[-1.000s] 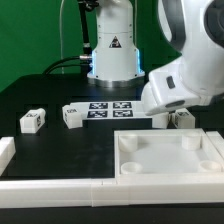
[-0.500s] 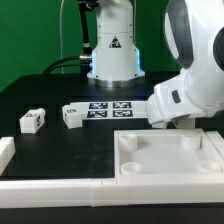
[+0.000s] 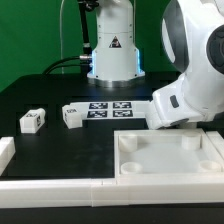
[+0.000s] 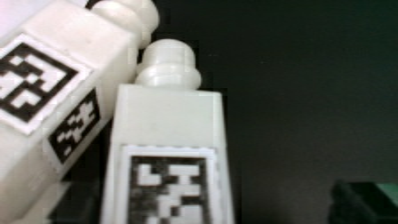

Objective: Assemble one leg

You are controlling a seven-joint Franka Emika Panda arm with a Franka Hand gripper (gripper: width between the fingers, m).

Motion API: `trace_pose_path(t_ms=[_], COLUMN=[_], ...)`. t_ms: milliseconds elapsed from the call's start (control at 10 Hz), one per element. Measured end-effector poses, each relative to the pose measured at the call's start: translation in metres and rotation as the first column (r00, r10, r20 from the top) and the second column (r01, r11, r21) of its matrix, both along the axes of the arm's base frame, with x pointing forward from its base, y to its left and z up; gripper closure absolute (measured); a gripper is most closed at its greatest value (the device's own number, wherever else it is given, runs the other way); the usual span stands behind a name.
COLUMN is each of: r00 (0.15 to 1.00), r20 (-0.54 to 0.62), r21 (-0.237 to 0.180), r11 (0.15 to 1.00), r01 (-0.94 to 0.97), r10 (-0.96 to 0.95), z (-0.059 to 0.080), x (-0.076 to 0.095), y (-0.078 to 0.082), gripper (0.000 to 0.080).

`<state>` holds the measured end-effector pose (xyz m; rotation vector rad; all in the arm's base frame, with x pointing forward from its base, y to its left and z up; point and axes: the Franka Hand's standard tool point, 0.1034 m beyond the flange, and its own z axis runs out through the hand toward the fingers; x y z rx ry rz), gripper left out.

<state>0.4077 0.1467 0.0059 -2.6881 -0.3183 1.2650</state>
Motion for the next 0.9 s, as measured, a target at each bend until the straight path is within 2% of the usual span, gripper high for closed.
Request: trace_pose_path(t_ms=[200,900], r00=[1.000,1.000], r20=[-0.001,-0.003], r21=[0.000,0.000], r11=[1.000,1.000], r01=[-0.001,-0.001], r10=[0.001,0.001], z=[0.0002,0.0012], x=[-0.0002,-0.0001], y=[0.0003,0.0002], gripper=[0.0511,0.0509])
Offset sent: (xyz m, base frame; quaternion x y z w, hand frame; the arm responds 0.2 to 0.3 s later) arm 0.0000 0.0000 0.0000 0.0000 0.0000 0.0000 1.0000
